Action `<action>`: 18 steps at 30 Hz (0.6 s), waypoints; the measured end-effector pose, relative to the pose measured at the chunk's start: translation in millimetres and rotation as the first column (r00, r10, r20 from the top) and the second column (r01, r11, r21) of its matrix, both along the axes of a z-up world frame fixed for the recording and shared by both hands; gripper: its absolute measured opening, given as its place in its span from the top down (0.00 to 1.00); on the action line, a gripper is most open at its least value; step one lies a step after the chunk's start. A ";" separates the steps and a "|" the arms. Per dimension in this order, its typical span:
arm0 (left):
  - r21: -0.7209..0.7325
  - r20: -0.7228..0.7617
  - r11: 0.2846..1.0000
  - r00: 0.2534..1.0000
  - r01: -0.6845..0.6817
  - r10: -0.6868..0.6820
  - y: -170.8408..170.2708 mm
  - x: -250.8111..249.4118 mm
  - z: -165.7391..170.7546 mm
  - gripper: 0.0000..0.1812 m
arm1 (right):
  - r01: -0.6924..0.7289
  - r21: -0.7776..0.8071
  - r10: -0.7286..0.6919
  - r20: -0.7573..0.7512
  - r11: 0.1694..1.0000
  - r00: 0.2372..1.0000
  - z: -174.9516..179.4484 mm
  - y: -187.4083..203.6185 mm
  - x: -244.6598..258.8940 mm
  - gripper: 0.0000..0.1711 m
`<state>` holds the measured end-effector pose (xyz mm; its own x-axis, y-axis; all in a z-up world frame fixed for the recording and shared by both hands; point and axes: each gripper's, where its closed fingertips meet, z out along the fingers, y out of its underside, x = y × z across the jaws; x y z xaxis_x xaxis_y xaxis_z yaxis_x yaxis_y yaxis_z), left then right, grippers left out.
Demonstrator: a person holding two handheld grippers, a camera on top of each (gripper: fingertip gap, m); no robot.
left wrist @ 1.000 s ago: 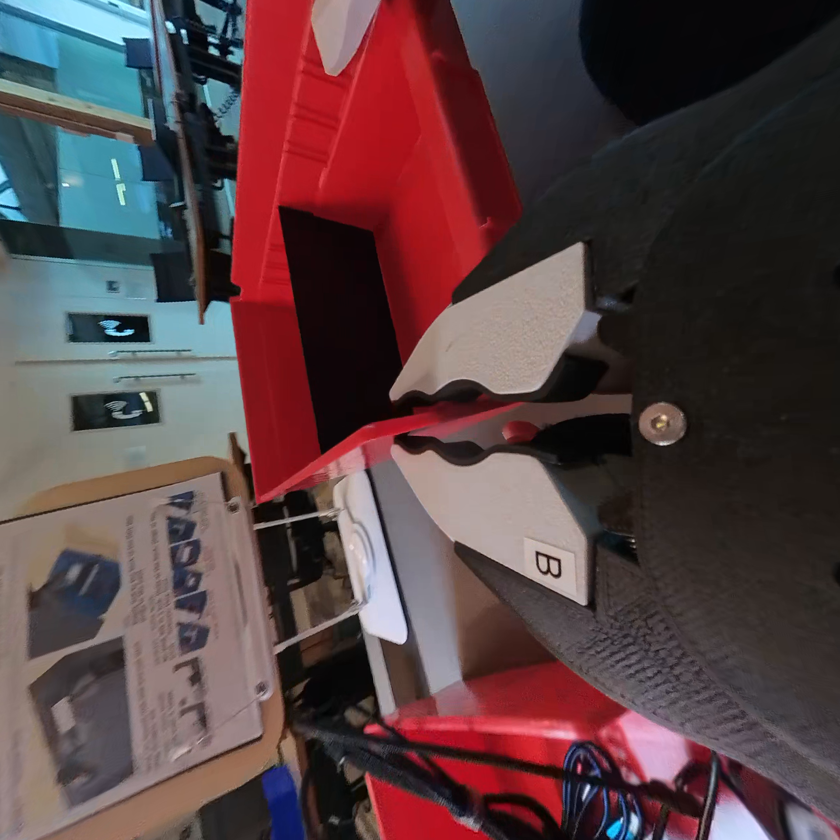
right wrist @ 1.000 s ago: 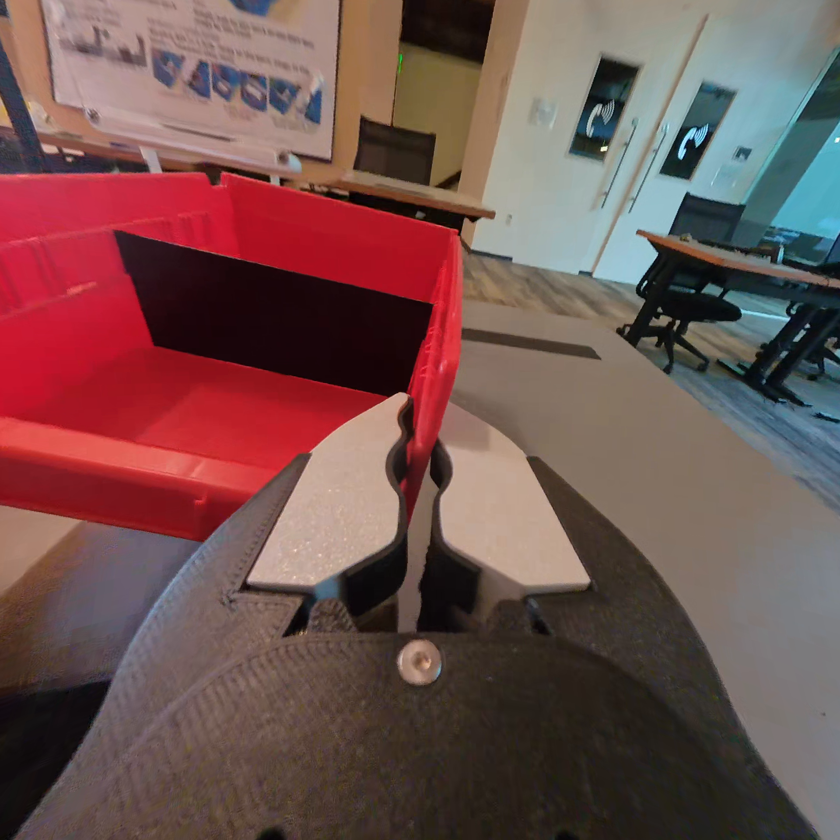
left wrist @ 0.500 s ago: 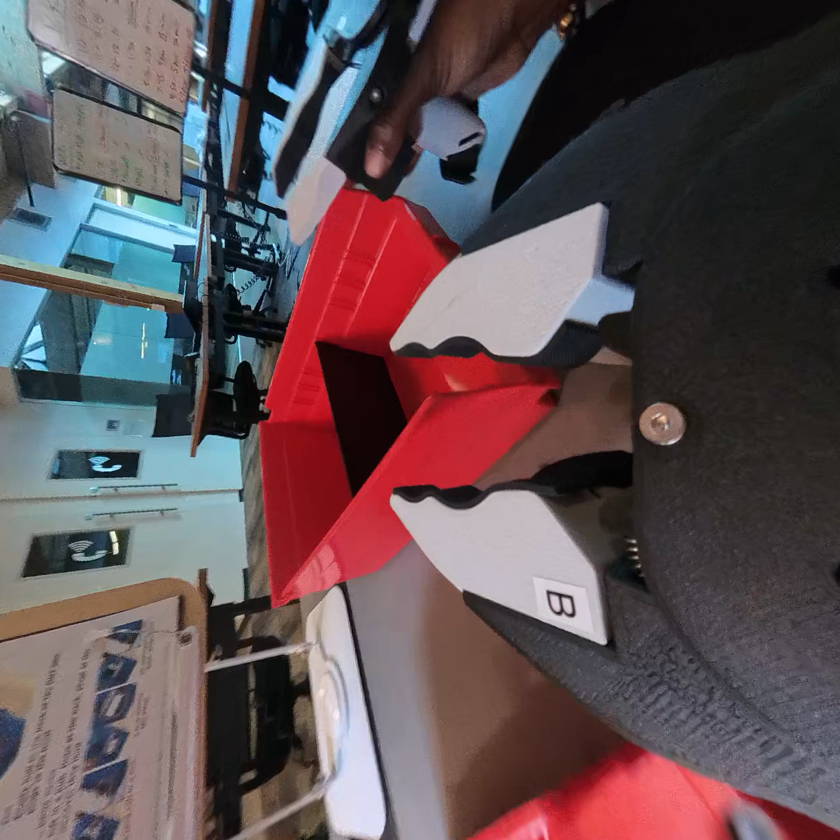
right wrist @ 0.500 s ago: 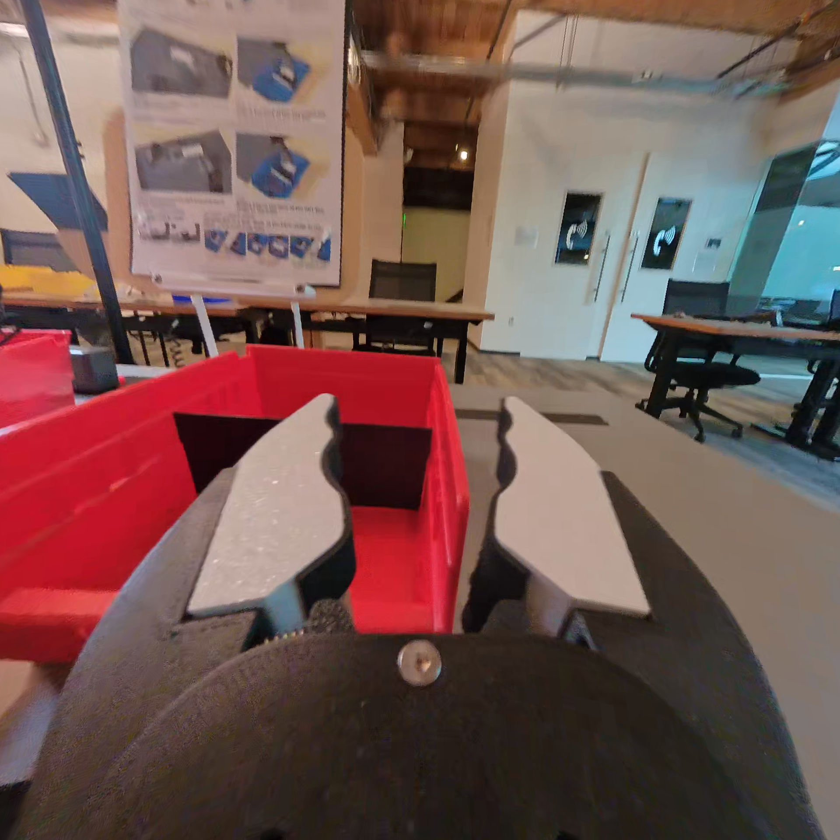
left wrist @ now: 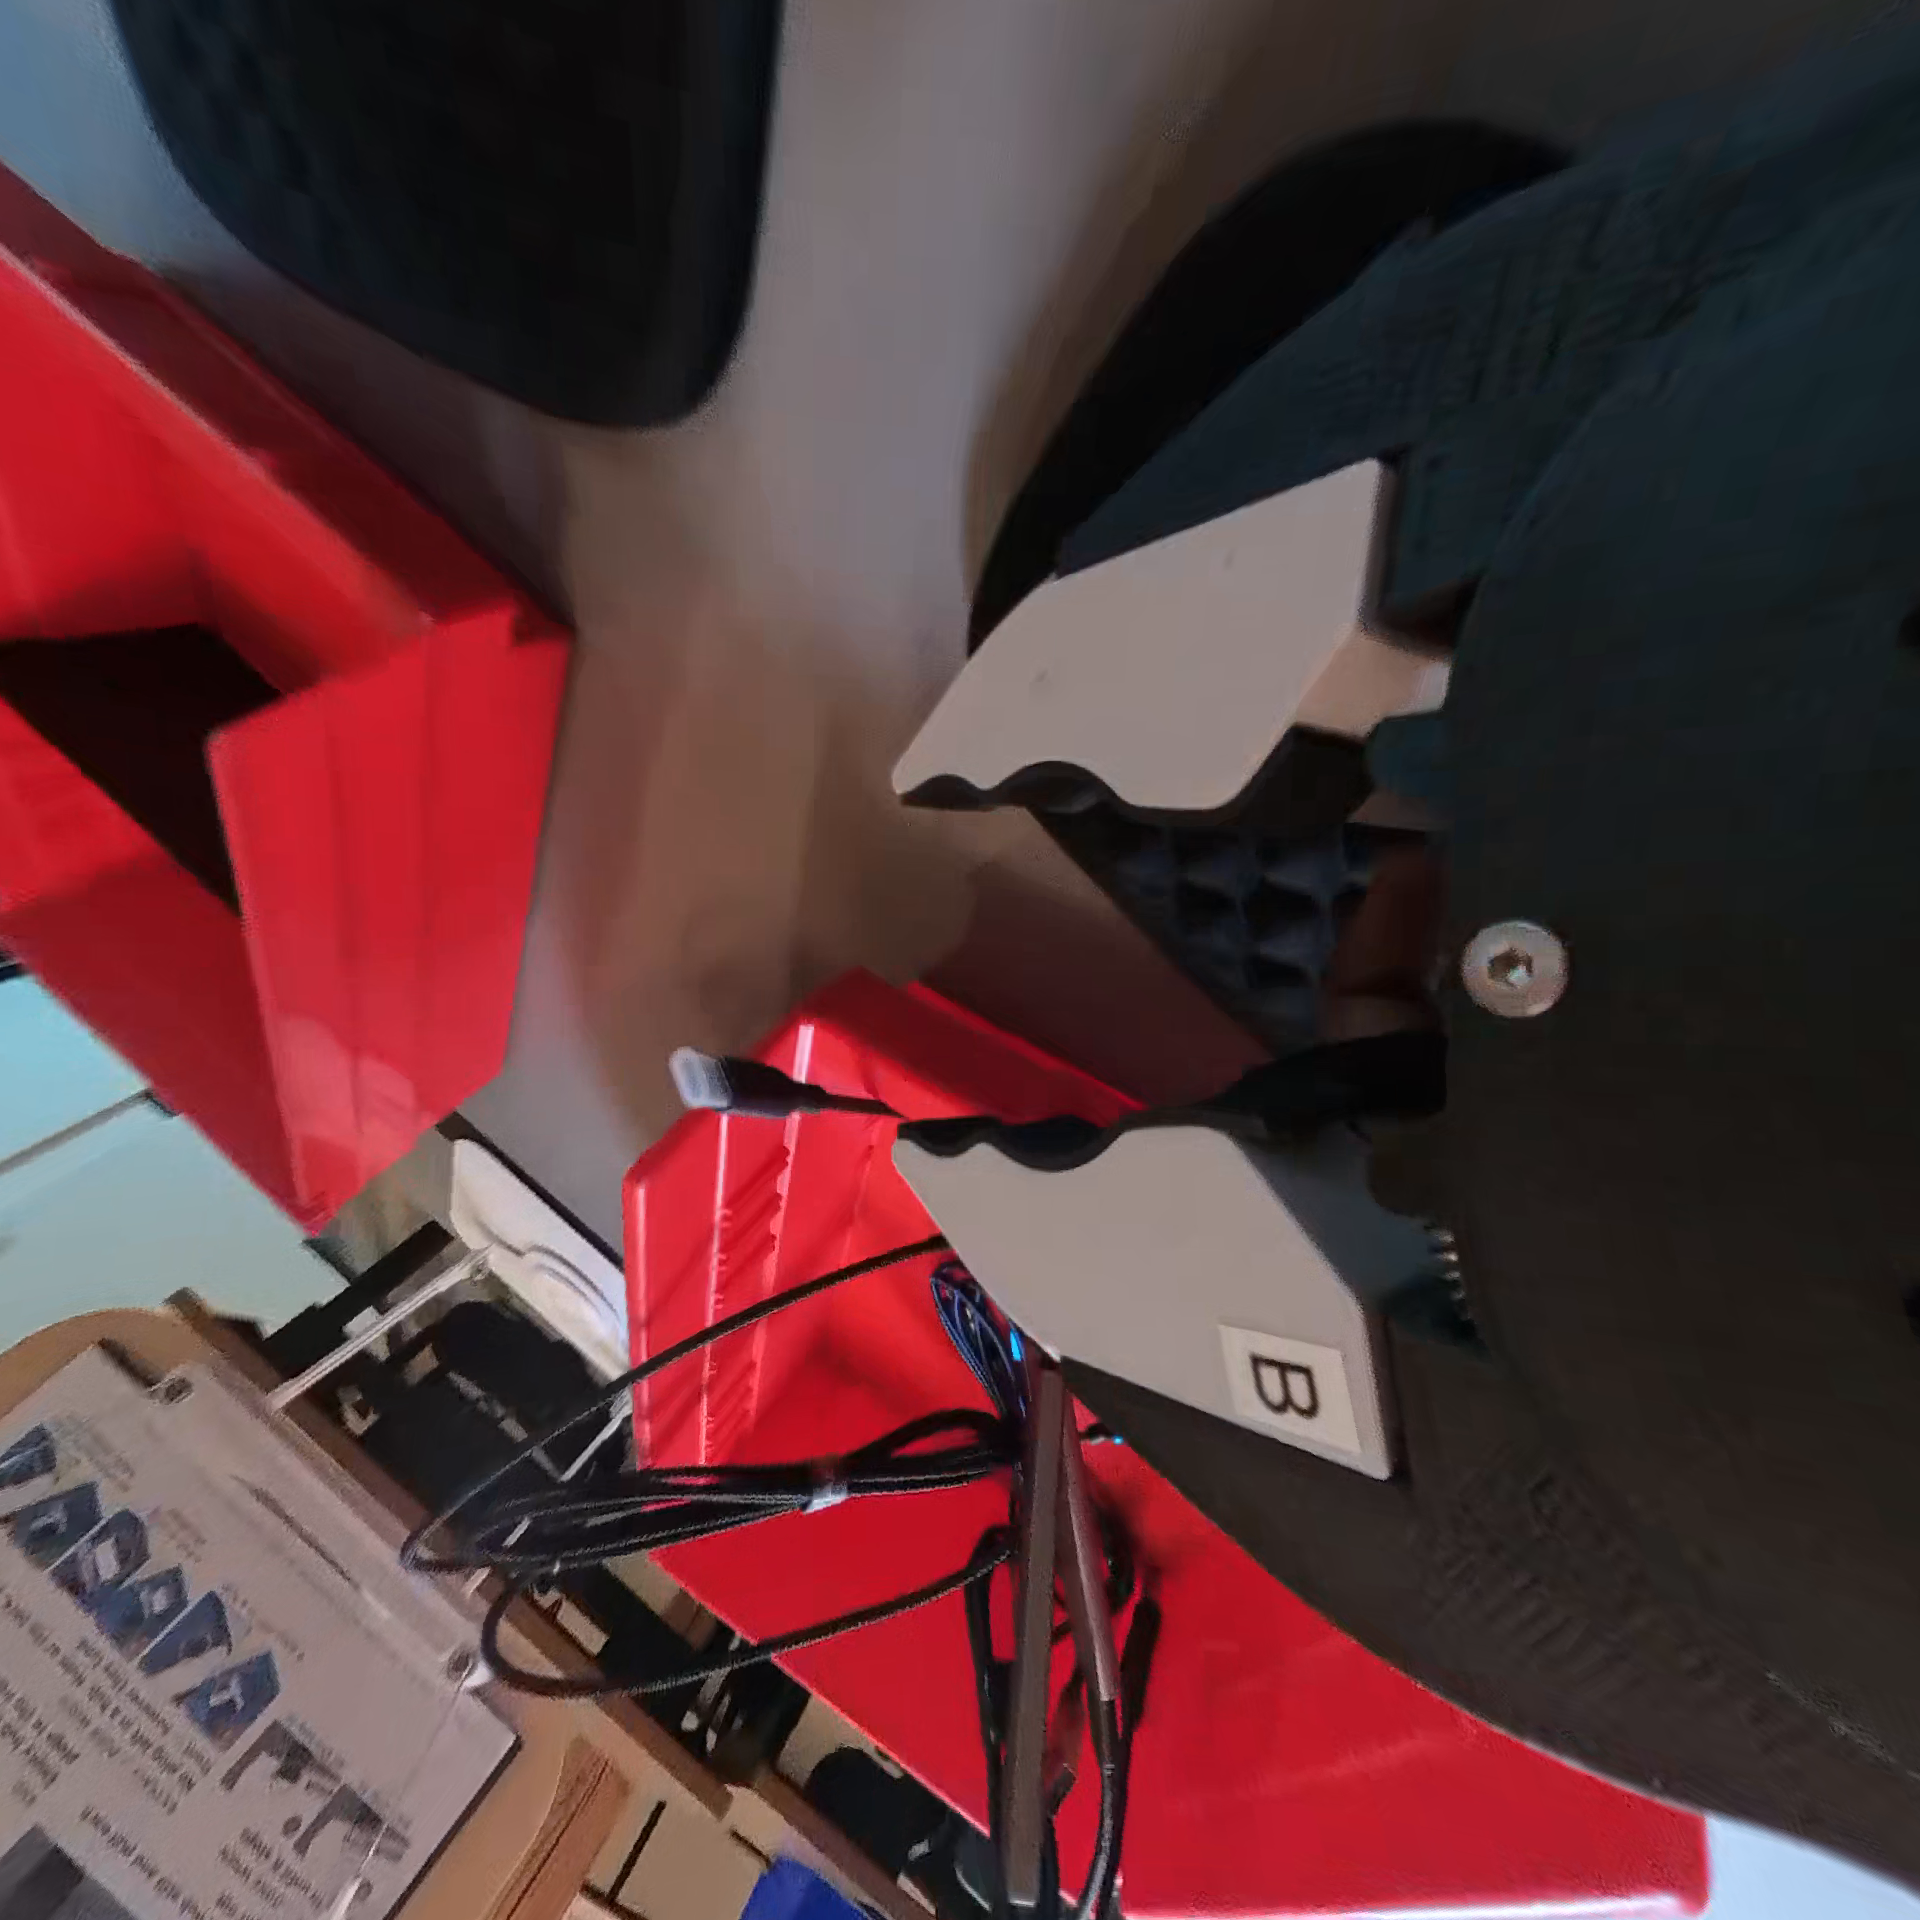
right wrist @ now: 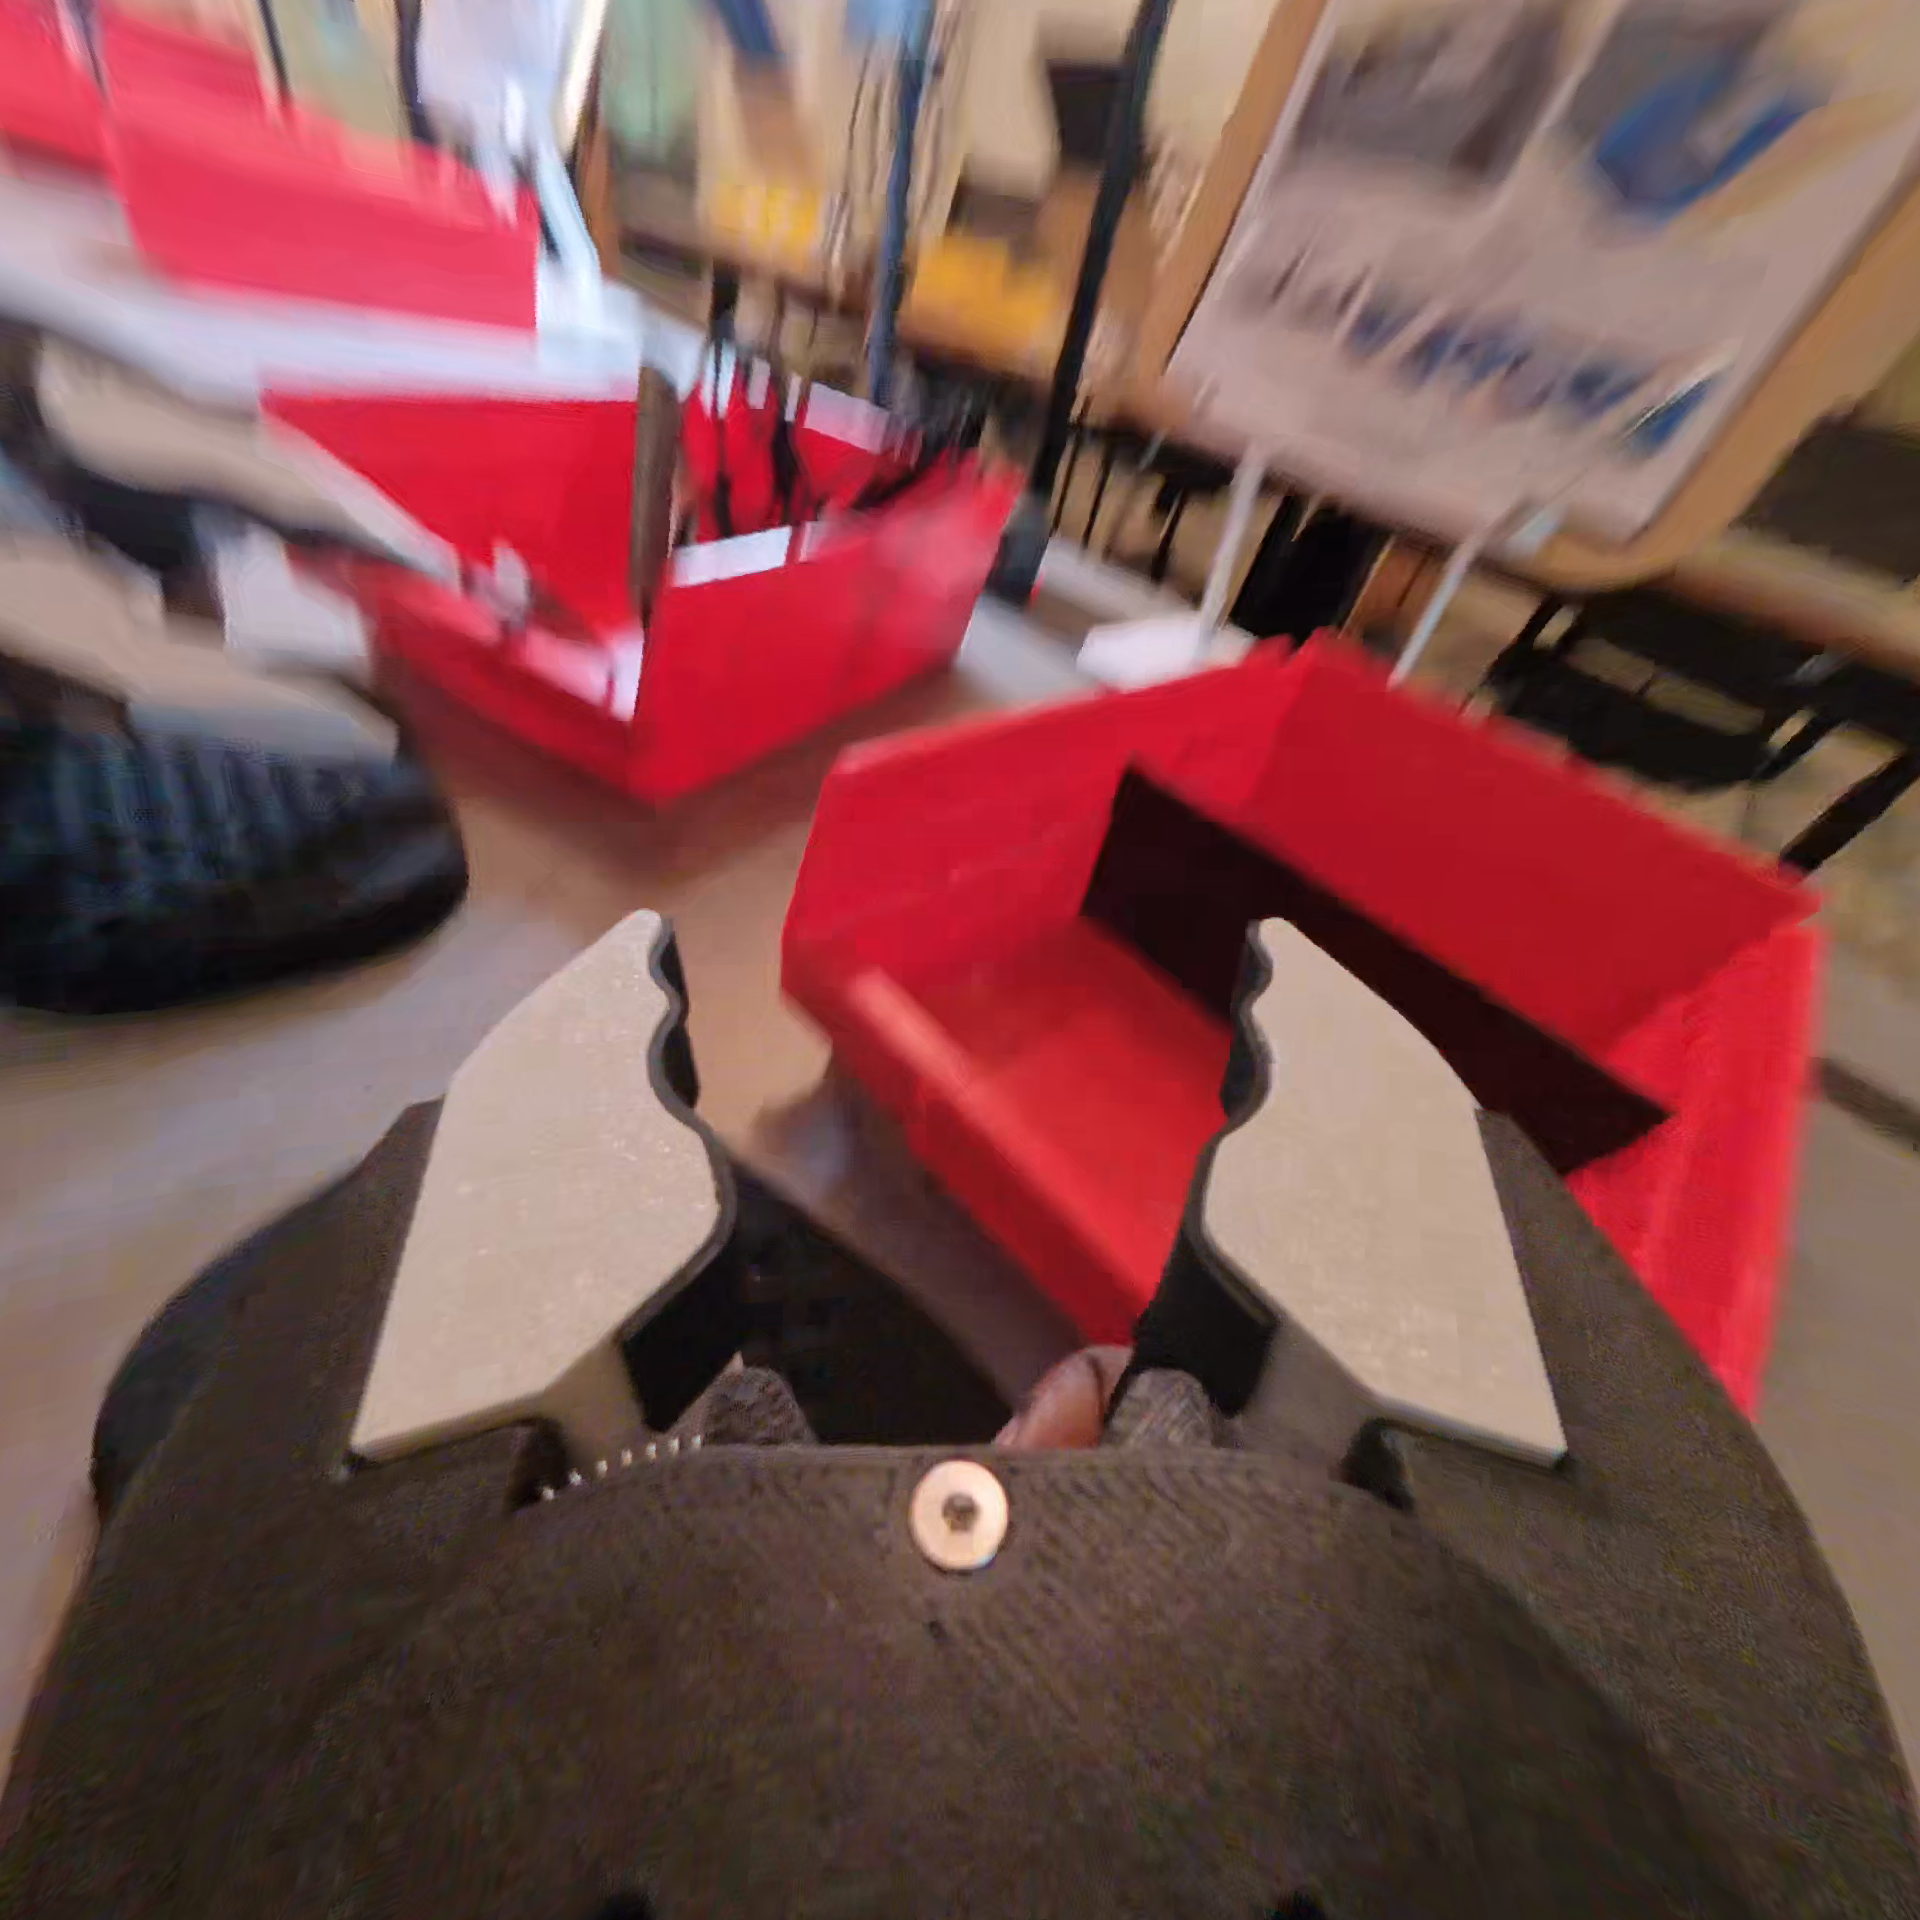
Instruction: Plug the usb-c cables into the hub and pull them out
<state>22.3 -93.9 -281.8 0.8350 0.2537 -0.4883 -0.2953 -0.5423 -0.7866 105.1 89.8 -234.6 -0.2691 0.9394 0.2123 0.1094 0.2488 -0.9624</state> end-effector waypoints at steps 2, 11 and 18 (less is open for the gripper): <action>-0.114 0.059 0.993 0.998 0.043 -0.036 3.6 -9.3 -14.5 0.68 | -0.003 0.132 -0.025 0.209 0.991 0.978 -35.9 2.3 -5.7 0.44; -0.475 -0.057 0.878 0.997 -0.068 0.047 -32.2 -75.4 -51.1 0.74 | -0.125 0.452 -0.127 0.488 0.883 0.863 -90.7 21.2 -22.5 0.59; -0.530 0.026 0.844 0.993 -0.083 0.114 -77.4 -101.1 -59.9 0.77 | -0.173 0.482 -0.143 0.549 0.859 0.824 -100.7 35.4 -25.9 0.77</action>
